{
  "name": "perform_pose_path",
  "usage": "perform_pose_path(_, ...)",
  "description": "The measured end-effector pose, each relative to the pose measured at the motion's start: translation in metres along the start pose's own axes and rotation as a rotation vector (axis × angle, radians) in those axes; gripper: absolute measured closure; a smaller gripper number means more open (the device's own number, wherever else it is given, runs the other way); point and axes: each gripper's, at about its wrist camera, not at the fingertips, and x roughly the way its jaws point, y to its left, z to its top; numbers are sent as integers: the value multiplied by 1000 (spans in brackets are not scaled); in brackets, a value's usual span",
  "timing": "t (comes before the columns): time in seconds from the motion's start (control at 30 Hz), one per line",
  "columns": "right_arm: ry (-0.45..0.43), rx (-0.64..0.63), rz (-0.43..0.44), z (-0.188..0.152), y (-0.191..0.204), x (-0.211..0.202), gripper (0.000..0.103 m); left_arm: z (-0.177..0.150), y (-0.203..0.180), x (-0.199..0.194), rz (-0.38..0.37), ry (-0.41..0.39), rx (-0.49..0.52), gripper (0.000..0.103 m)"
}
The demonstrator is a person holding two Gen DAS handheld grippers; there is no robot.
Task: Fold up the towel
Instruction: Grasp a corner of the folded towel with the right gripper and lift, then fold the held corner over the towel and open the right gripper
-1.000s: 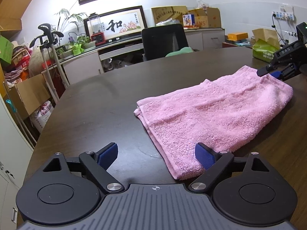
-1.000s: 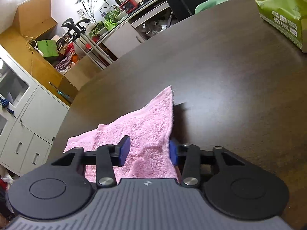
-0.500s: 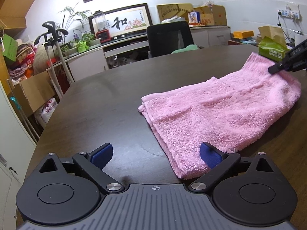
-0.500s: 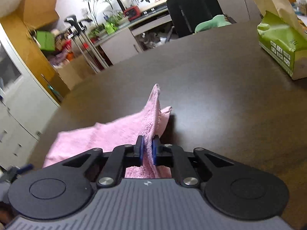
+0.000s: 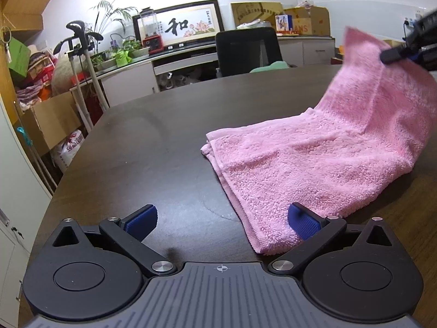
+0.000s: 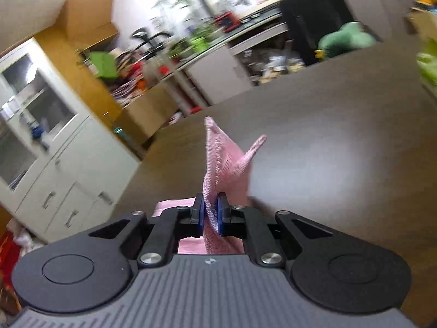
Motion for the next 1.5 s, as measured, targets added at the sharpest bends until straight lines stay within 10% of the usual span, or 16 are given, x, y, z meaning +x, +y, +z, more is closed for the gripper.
perform_pose_path(0.43, 202, -68, 3, -34, 85, 108, 94, -2, 7, -1, -45, 22, -56, 0)
perform_pose_path(0.67, 194, -102, -15, -32, 93, 103, 85, -2, 6, -3, -45, 22, -56, 0)
perform_pose_path(0.87, 274, -170, -86, -28, 94, 102, 54, -2, 5, -2, -43, 22, -55, 0)
perform_pose_path(1.03, 294, -316, -228, -45, 111, 110, 61, -2, 9, 0, -54, 28, -70, 0)
perform_pose_path(1.17, 278, -395, -287, -56, 122, 109, 98, -2, 9, -1, -47, 25, -61, 0)
perform_pose_path(1.5, 211, -387, -170, -49, 143, 77, 100, -6, 8, -3, -47, 25, -64, 0)
